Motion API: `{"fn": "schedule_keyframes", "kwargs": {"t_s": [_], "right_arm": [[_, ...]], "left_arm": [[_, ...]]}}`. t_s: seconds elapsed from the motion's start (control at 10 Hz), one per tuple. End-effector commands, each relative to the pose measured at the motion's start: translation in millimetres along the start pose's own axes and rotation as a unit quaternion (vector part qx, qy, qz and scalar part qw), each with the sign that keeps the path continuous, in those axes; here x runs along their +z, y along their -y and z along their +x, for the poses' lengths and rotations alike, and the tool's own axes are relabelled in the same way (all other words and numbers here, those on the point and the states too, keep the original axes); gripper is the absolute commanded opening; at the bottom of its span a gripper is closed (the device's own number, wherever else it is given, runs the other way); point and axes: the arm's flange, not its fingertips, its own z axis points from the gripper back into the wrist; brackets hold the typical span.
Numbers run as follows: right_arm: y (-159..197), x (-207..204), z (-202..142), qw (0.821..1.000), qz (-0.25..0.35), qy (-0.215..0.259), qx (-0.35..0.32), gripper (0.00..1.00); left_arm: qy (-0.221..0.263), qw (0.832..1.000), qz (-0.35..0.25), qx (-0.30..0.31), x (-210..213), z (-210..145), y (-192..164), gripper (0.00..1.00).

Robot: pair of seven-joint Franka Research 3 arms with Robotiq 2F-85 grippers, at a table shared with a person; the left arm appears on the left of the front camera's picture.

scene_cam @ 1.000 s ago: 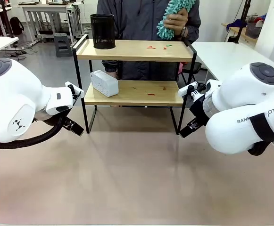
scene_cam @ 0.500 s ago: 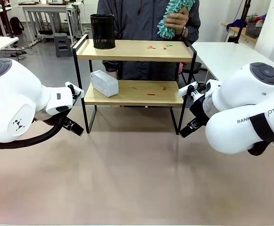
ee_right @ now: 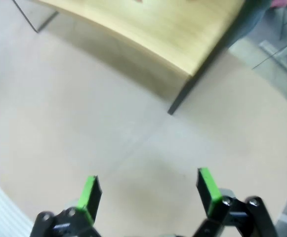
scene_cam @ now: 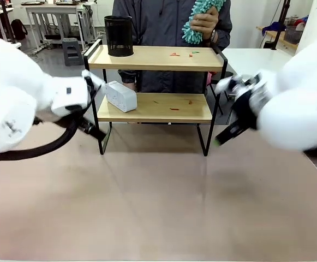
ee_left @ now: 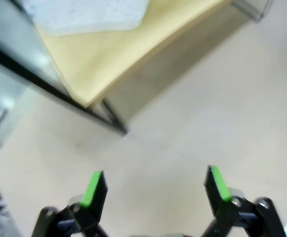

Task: Clean the shelf.
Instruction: Pick up the Duster from the human.

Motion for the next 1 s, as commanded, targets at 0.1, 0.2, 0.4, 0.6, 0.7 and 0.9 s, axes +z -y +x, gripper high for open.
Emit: {"fn": "schedule_keyframes", "kwargs": {"t_s": [0.1, 0.2, 0.4, 0.6, 0.7, 0.9], "right_arm": [[92.0, 173.7, -131.4, 0.944, 0.129, 0.039, -0.301, 1.00], [138.4, 186.2, -166.8, 0.907, 0.221, 0.046, -0.355, 1.00], [219.3, 165.8, -234.5, 0.793, 0.337, 0.108, -0.495, 1.00], [249.9, 139.3, -297.6, 0.715, 0.389, 0.184, -0.552, 1.00], [254.3, 129.2, -311.0, 0.710, 0.380, 0.199, -0.559, 1.00], [218.9, 163.5, -316.2, 0.825, 0.311, 0.101, -0.462, 1.00]], "left_arm": [[0.133, 0.974, -0.165, 0.084, 150.7, -134.6, -16.9, 1.00], [0.185, 0.952, -0.205, 0.131, 170.7, -170.3, -51.2, 1.00], [0.248, 0.914, -0.211, 0.242, 180.7, -235.4, -125.5, 1.00], [0.223, 0.870, -0.217, 0.383, 152.4, -294.0, -198.1, 1.00], [0.200, 0.843, -0.246, 0.434, 124.7, -313.7, -224.9, 1.00], [0.237, 0.859, -0.234, 0.389, 200.9, -243.0, -239.1, 1.00]]}}
